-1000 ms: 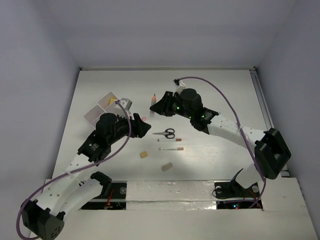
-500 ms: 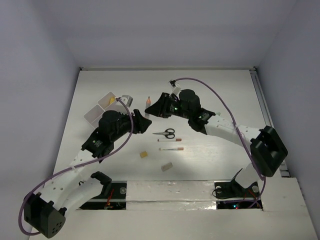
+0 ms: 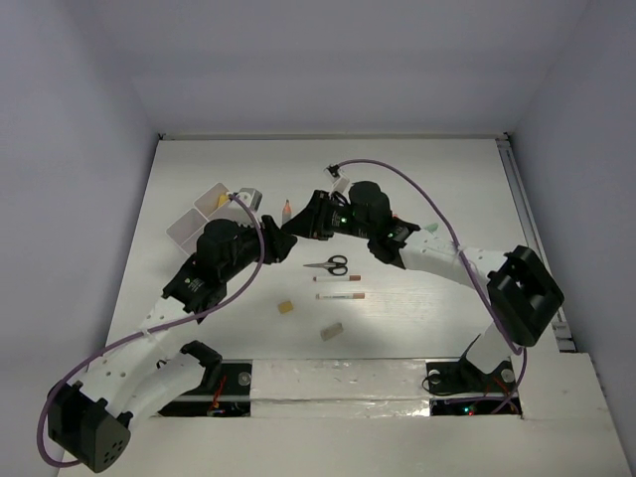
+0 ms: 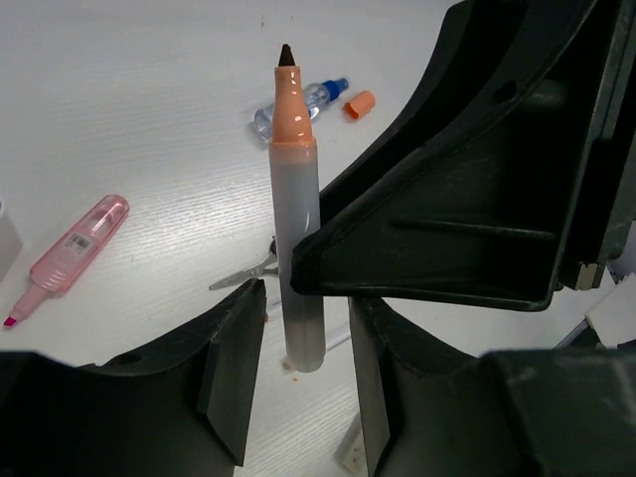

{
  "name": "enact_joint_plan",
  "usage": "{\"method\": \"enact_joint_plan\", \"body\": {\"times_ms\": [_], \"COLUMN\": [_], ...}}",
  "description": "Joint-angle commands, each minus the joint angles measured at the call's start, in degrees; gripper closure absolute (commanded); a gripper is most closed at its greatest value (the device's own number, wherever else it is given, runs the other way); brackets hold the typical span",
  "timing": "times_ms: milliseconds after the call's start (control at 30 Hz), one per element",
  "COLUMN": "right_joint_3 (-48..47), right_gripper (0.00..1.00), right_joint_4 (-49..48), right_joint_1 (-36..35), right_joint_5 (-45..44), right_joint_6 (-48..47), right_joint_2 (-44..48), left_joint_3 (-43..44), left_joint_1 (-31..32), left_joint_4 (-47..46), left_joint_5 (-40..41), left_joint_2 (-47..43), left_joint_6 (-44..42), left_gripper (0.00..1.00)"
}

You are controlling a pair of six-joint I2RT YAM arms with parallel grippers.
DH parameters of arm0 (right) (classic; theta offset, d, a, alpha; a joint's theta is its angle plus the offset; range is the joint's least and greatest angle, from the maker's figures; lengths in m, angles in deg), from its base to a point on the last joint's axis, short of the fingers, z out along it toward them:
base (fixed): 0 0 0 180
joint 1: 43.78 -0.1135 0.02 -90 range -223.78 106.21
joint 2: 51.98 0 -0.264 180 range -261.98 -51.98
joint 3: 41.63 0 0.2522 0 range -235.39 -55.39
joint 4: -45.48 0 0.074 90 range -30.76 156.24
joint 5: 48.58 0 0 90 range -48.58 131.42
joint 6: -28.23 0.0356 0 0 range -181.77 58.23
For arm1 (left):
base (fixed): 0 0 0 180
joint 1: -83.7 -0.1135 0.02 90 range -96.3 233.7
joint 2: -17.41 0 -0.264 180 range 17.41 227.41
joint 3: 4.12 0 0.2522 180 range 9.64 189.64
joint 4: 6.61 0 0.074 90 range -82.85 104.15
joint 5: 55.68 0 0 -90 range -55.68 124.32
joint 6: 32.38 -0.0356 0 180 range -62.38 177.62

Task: Sort the stationery into containers
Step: Close the pen cap on the pen.

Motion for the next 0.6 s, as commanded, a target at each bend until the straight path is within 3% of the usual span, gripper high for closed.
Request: {"method": "enact_joint_plan", "body": {"times_ms": [0,167,333,500,533,567], "right_joint_3": [-0.34,0.01,0.18,0.27,0.62,0.8], "right_gripper": [0.89,0.89,0.9,0.89,0.86,0.76], "right_joint_4": [-3.72,-5.21,-6.44,-6.88,-6.88,-6.88], "right_joint_1": [-1.02,-1.64,-1.64,-1.64,-1.64,-1.64], "right_joint_5": [1.95,3.44,4.06,4.24,4.24,3.98], "right_joint_6": [0.65,2.23,3.11,3.37,3.38,3.03], "right_joint_2": [-0.63,-1.68,-2.04,-1.86,-1.86,-1.6], "left_joint_3": [1.86,1.33,1.15,1.15,1.24,1.24], "left_joint_1": [0.2,0.2,0.2,0.2,0.2,0.2], "left_joint_4": [-2.98,-3.77,-3.77,-3.42,-3.33,-3.16], "left_joint_5": [0.71,0.89,0.45,0.88,0.89,0.97], "left_joint_2": [-1.25,-2.04,-1.87,-2.83,-3.27,-3.62], "left_joint_6": [0.16,0.42,0.69,0.42,0.25,0.07], "left_gripper": [0.65,0.73,0.99,1.0,1.0,1.0]}}
